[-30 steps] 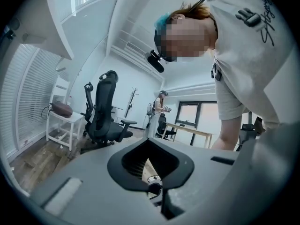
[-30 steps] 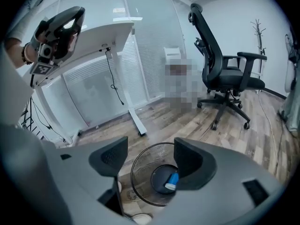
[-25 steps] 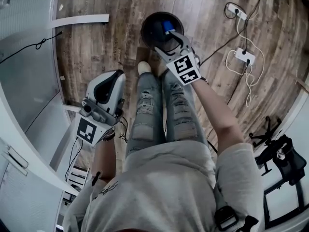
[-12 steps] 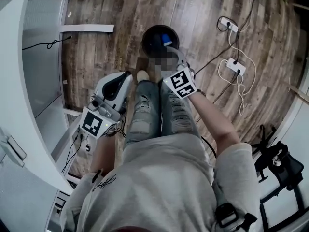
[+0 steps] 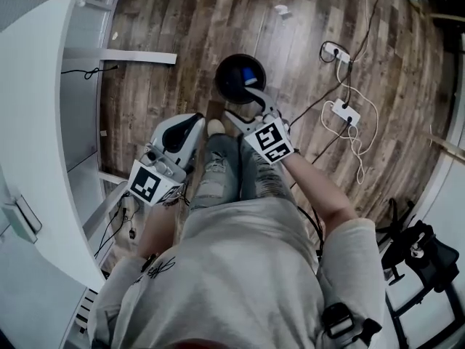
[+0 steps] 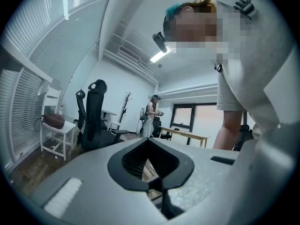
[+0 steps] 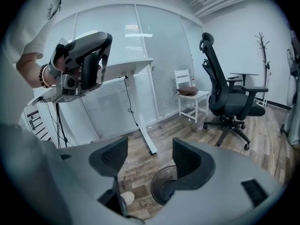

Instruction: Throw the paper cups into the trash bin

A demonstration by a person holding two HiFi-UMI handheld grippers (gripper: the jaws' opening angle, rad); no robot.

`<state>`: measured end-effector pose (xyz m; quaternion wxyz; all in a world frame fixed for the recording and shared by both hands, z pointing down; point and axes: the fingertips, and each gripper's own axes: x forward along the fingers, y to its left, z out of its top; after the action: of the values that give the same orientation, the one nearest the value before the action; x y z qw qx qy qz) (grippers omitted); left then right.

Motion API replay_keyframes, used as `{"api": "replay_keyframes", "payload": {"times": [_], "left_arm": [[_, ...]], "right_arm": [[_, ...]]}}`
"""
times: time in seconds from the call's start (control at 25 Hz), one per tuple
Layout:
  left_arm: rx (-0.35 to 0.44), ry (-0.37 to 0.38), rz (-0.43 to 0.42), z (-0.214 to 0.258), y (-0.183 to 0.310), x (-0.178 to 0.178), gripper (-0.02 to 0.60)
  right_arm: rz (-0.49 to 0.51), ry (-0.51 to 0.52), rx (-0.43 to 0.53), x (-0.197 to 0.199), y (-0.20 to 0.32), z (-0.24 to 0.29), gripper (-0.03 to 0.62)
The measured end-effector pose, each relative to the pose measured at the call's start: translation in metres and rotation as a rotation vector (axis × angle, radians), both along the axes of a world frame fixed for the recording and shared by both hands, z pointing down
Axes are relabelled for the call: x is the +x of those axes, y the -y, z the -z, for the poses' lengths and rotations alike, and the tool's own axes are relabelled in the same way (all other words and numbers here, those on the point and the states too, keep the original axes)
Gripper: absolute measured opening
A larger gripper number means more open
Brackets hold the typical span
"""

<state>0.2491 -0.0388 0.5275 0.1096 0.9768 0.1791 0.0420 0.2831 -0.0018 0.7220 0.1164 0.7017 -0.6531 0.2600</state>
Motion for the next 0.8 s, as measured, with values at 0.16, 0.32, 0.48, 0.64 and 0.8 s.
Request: {"api": "replay_keyframes", "payload": {"times": [0.16, 0.32, 0.48, 0.64, 0.8], "left_arm": [[0.01, -0.023, -0.017, 0.017, -0.006, 0.001, -0.006], [0.021, -0.042, -0.027, 0.035, -0.009, 0.002, -0.006], [0.031, -0.056, -0.037, 0.048, -0.012, 0.002, -0.006], [0.05, -0.072, -0.052, 0.063, -0.012, 0.001, -0.006], [0.062, -0.089, -0.06, 0.078, -0.011, 0.001, -0.006]], "right_arm": [[-0.02, -0.008, 0.028, 0.003, -0.008, 0.03, 0.296], [-0.023, -0.013, 0.067, 0.004, -0.01, 0.064, 0.296], [-0.021, -0.018, 0.11, 0.003, -0.006, 0.094, 0.296], [-0.043, -0.036, 0.153, 0.009, -0.004, 0.123, 0.296], [-0.047, -0.057, 0.185, 0.012, -0.002, 0.149, 0.296]]}}
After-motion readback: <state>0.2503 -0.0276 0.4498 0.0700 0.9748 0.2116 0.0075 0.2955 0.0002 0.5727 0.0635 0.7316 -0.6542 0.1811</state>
